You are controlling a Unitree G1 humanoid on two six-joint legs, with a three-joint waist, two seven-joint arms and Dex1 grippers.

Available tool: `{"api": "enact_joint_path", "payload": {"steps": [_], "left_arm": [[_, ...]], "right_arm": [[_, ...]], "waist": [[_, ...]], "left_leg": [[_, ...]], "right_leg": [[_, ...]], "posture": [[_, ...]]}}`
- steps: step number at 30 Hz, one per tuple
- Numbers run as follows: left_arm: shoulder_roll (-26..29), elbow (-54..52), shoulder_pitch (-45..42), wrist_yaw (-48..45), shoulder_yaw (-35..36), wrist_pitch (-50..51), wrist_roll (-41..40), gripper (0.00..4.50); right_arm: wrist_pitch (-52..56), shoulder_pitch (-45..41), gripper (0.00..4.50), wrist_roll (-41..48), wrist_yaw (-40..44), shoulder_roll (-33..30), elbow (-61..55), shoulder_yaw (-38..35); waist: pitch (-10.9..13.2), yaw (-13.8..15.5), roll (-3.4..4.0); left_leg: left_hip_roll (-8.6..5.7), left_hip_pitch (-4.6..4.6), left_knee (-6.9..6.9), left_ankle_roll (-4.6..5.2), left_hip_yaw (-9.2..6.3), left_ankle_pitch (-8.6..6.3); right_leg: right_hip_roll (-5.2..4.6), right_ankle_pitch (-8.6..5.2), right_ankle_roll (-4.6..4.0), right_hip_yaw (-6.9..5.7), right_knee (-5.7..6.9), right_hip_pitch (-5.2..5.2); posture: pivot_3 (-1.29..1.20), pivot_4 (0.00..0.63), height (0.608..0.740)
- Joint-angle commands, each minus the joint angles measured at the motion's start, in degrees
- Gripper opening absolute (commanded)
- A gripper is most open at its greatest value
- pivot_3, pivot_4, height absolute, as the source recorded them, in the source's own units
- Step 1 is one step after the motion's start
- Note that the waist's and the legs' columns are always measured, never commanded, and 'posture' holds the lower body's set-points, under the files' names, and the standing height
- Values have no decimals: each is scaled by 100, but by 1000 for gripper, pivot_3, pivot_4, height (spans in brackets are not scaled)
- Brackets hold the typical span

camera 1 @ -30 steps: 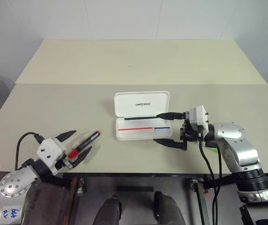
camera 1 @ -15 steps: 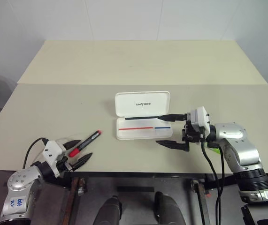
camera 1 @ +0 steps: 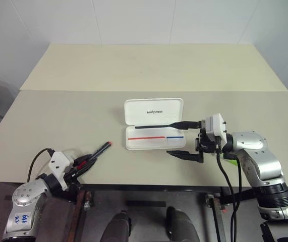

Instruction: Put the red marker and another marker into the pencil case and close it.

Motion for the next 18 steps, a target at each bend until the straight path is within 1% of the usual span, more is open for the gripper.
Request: {"api": "enact_joint_path", "payload": {"steps": [1,5,8,12,14,16,18], "left_arm": [[104,-496,32,-84,209,25,-346,618],[324,-848,-61,-260,330,194,-630,618],[591,-967,-184,-395,272,328,-658,618],[921,-1003,-686,-676,63,550,-704,618],[1054,-899,-971,-818,-167,519,-489,618],[1132,-662,-1443,-932,-566,387,-124,618],[1034,-357,-2011,-970,-1000,211,222,618]], "right_arm": [[95,3,4500,119,-91,-15,-262,-64],[137,-30,4500,92,-207,89,-306,-16],[139,-66,4500,54,-286,144,-281,-5],[92,-60,4500,12,-333,149,-200,-24],[95,-49,4500,13,-389,135,-212,-67],[98,-15,4500,15,-458,92,-226,-147],[116,45,4500,13,-528,34,-259,-221]], "waist": [[1,-2,-1],[2,2,-3],[2,-11,-2],[3,-9,-2],[3,-24,-1],[3,-20,-1],[4,7,0]], "left_leg": [[1,-2,0,0,0,-1],[12,-13,-1,-6,0,-4],[21,-12,-2,-11,1,-8],[21,-14,-1,-9,3,-9],[22,-13,-2,-10,3,-9],[22,-13,-3,-9,3,-9],[22,-13,-2,-9,3,-9]], "right_leg": [[1,0,0,0,-1,-1],[11,0,-1,-1,0,-15],[21,-2,-4,-1,0,-16],[23,-3,-6,-1,-1,-16],[24,-2,-5,0,-2,-16],[24,-2,-5,-1,-1,-17],[26,-2,-5,-1,2,-17]], "posture": [[0,150,740],[0,150,740],[0,150,740],[0,150,740],[0,150,740],[0,150,740],[0,150,740]]}}
